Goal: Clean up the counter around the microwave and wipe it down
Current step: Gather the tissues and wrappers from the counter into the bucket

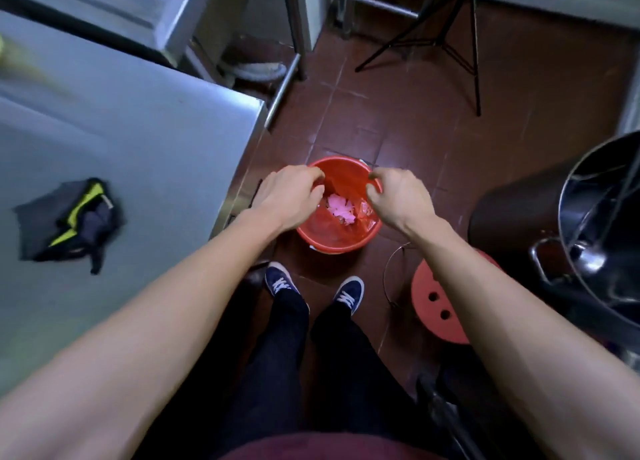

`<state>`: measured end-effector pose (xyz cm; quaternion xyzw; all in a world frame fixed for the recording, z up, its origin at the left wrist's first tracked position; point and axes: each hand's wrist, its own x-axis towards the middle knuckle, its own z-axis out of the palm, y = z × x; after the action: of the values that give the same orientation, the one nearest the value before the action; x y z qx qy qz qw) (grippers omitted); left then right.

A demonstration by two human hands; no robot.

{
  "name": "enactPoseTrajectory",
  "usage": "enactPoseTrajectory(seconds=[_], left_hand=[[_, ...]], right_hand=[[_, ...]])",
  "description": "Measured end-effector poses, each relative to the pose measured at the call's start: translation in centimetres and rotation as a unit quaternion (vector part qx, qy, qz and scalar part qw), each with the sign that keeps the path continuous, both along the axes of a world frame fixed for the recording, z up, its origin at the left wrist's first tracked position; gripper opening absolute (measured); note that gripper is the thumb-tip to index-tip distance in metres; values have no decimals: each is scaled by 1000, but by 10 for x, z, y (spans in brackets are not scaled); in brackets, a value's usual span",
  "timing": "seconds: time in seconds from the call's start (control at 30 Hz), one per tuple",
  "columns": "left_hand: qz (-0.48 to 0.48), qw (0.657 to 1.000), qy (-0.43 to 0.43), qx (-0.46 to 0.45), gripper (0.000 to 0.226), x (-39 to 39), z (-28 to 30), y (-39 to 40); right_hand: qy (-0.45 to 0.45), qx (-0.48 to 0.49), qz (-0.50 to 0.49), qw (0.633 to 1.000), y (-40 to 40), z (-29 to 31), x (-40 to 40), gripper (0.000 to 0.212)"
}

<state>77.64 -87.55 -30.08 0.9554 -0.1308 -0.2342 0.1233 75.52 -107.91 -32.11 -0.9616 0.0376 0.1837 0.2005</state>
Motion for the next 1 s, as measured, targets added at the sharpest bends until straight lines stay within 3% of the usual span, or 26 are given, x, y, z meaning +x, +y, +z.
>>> enactPoseTrajectory(seconds=[0.23,0.43,0.57,1.0], left_hand=[[98,992,-69,-40,32,-33,102,52],[205,974,-98,-23,35,-104,142,143],[273,955,-120,-5,33,-176,160,204],[460,867,-193,1,20,-457,189,334]], right_hand=[[-75,48,112,990,58,109,1,28],[-115,30,252,960,146,162,-25,25],[-127,28,321,938,214,182,-66,36],[-146,60,497,853,396,217,-274,36]])
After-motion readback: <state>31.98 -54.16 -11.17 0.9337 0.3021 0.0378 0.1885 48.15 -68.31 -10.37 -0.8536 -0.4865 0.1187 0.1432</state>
